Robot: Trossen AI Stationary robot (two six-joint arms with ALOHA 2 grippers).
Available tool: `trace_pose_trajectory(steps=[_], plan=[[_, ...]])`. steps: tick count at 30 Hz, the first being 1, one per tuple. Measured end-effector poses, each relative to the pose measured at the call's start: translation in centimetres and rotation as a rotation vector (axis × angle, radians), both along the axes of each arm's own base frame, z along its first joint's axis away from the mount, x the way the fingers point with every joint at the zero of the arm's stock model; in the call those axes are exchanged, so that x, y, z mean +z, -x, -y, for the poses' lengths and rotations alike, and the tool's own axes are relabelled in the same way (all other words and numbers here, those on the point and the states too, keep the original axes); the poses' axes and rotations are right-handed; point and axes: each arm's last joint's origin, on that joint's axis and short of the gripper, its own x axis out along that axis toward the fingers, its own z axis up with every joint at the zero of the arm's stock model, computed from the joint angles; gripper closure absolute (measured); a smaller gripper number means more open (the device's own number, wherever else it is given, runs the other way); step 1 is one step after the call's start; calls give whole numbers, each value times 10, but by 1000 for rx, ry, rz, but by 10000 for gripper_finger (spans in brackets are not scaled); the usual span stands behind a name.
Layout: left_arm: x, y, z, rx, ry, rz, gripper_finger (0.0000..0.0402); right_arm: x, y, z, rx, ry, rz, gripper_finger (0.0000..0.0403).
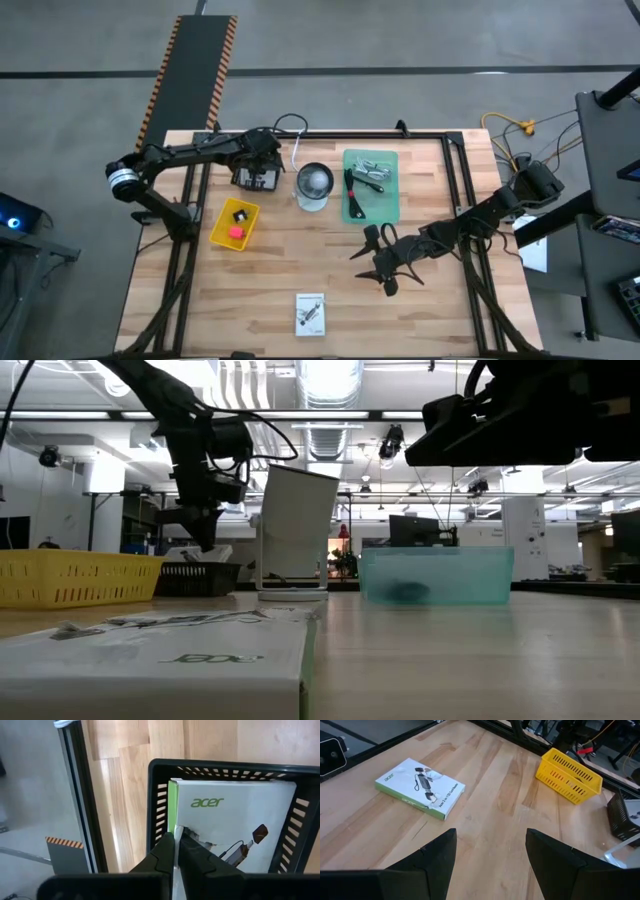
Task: Pick and place items into bin
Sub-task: Put the left white card reader box into the black bin
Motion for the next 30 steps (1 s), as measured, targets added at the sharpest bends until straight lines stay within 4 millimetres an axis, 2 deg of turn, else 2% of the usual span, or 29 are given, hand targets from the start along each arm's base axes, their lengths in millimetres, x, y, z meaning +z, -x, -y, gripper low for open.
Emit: trace_pose_trajectory(steps=[5, 13, 21, 30], plan=[[-3, 1, 1, 1, 5, -8, 376, 0, 0, 0, 0, 2, -3, 179], [-2, 1, 0, 5, -5, -5, 316, -1, 0, 0, -1, 1, -7, 179], [4, 1, -3, 57, -113, -34, 247, -1, 0, 0, -1, 1, -7, 179], [15, 2, 9, 56, -130, 22, 231, -1, 0, 0, 11, 28, -1, 179]])
